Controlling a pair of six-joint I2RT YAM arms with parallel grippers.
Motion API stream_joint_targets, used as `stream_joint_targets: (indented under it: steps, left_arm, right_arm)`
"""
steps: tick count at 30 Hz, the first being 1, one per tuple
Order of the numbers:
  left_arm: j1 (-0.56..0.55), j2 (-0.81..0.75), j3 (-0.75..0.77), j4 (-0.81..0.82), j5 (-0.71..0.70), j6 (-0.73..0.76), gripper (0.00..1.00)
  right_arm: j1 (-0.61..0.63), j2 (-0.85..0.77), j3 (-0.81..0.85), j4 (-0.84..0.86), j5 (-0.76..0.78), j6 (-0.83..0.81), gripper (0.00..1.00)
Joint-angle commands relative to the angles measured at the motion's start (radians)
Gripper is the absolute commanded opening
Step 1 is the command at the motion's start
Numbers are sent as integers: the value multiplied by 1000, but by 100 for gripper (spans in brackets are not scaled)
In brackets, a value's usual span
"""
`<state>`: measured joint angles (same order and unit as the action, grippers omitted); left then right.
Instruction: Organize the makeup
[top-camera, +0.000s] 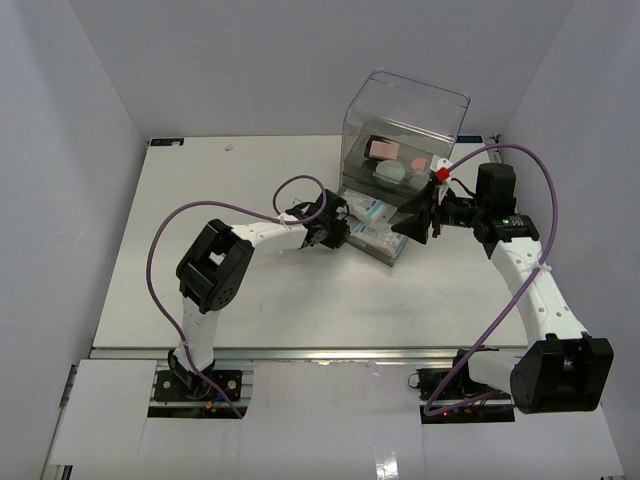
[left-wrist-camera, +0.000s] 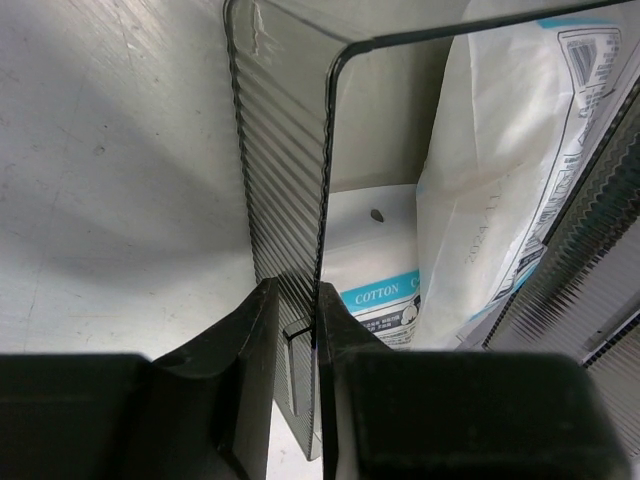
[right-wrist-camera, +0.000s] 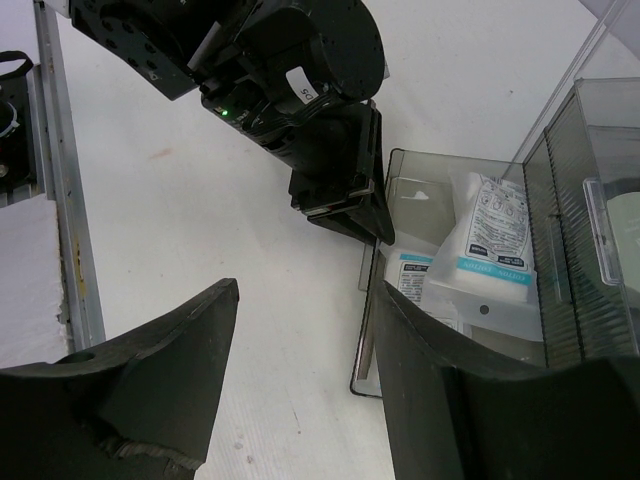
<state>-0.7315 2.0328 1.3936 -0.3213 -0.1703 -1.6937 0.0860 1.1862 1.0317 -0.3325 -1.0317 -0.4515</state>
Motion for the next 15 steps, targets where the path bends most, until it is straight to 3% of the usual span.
stream_joint_targets:
  steps: [1,8,15]
  left_arm:
    - [-15,-80,-22,127,11,-96,28]
    - [-27,-65,-1,154,0,-118,27]
    - [-28,-60,-57,311,55,-101,24]
  right_arm:
    - [-5,3,-5,32,-27,8,62]
    - [-5,7,-5,33,-26,8,62]
    - [-6,9,-5,33,-25,8,62]
